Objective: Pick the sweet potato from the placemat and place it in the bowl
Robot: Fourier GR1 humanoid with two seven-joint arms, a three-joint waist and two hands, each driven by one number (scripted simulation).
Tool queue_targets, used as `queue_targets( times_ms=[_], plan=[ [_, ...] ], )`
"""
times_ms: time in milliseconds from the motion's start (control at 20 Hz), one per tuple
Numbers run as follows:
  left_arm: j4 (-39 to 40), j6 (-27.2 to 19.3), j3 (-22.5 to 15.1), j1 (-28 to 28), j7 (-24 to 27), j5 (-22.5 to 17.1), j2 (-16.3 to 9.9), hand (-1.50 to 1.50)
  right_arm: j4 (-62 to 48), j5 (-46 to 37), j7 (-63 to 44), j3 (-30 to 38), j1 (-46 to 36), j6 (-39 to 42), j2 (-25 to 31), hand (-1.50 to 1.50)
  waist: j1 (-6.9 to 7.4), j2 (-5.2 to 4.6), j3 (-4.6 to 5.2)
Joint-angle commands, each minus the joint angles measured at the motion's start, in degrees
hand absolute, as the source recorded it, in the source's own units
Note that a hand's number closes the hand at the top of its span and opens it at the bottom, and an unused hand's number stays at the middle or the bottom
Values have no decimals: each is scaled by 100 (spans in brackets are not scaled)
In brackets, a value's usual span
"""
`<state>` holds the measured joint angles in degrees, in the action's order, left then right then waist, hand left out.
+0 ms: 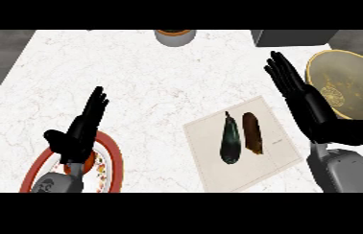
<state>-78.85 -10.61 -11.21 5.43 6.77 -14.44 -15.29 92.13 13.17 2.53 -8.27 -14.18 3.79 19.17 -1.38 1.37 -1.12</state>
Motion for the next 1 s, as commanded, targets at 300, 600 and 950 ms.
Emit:
queue_targets(
  times_ms=[300,600,950],
  plan=[
    [-101,-328,426,227,-269,382,-680,0,-47,-3229,-1053,-748,-818,132,2406,150,9,51,451],
    [-76,-460,808,112,-544,335,-1030,0,930,-5214,-2776,-1208,-36,-1206,2331,-150,-281,67,151],
    [-603,-435,711,-54,-719,336,-1007,0,2829,-7219,-5147,-2430,943,-681,1926,-150,-87,0,132]
  ],
)
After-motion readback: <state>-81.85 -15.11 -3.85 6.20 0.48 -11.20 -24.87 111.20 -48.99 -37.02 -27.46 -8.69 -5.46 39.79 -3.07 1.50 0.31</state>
